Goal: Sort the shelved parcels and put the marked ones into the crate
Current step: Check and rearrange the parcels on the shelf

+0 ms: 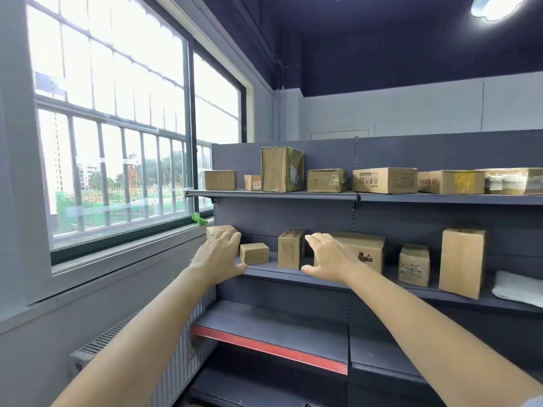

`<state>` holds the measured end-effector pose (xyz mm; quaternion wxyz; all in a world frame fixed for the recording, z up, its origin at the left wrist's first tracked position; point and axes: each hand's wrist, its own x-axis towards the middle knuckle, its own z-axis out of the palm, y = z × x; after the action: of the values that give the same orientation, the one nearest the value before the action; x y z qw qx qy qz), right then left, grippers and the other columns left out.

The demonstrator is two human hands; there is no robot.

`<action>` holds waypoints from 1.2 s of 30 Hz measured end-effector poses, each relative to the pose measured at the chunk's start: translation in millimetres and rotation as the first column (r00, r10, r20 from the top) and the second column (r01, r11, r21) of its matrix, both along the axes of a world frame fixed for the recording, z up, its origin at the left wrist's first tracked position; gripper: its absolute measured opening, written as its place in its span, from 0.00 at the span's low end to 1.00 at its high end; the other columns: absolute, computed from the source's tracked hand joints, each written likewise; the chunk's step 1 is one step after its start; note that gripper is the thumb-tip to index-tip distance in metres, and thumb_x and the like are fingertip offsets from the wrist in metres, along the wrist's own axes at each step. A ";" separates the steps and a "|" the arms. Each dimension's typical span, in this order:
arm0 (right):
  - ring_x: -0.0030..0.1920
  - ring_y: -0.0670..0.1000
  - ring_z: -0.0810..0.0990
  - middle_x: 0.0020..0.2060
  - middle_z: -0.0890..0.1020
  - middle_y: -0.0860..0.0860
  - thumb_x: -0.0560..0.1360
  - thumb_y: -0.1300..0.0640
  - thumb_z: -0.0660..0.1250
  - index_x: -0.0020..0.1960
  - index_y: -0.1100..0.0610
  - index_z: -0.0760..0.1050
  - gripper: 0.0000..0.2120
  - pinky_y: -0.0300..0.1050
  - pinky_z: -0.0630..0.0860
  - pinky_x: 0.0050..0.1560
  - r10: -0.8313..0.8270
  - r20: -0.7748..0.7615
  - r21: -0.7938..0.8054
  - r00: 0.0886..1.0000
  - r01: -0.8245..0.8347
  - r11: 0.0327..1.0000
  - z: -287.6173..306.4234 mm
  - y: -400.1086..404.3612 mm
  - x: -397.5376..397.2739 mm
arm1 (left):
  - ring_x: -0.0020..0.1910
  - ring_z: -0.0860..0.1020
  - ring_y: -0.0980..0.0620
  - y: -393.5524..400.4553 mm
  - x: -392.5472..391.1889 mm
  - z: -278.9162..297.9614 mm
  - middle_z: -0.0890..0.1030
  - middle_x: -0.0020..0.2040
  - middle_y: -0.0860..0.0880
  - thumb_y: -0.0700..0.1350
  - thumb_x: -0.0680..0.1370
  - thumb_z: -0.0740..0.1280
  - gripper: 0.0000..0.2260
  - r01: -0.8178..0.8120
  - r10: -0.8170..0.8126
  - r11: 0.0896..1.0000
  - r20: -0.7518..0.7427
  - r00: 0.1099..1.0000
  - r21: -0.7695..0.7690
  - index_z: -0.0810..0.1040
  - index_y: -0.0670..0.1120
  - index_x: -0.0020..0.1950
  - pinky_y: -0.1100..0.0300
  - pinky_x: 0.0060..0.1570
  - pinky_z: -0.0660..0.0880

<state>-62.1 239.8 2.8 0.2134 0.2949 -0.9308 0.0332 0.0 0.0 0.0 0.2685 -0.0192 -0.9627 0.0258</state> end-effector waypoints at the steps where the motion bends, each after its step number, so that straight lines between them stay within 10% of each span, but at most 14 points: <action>1: 0.71 0.54 0.61 0.71 0.64 0.54 0.74 0.46 0.63 0.74 0.60 0.55 0.35 0.47 0.62 0.69 -0.008 0.008 0.003 1.000 0.008 1.000 -1.7 -2.9 -2.7 | 0.65 0.67 0.44 -1.8 -2.3 -0.8 0.72 0.64 0.45 0.54 0.72 0.67 0.25 -0.013 0.013 1.000 0.004 1.000 0.001 0.68 0.42 0.64 0.52 0.60 0.69; 36: 0.70 0.53 0.63 0.70 0.66 0.54 0.74 0.47 0.64 0.72 0.59 0.58 0.33 0.47 0.64 0.68 0.122 0.044 -0.063 0.992 -0.119 0.991 -9.0 -122.3 -276.4 | 0.68 0.66 0.45 -121.2 -240.3 2.9 0.71 0.68 0.44 0.58 0.73 0.66 0.30 -0.135 0.135 0.991 -0.002 0.991 0.017 0.66 0.42 0.69 0.52 0.65 0.66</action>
<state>-338.6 117.5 -6.3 0.1976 0.3433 -0.9146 0.0813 -240.3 -121.2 2.9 0.2679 0.0484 -0.9616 0.0361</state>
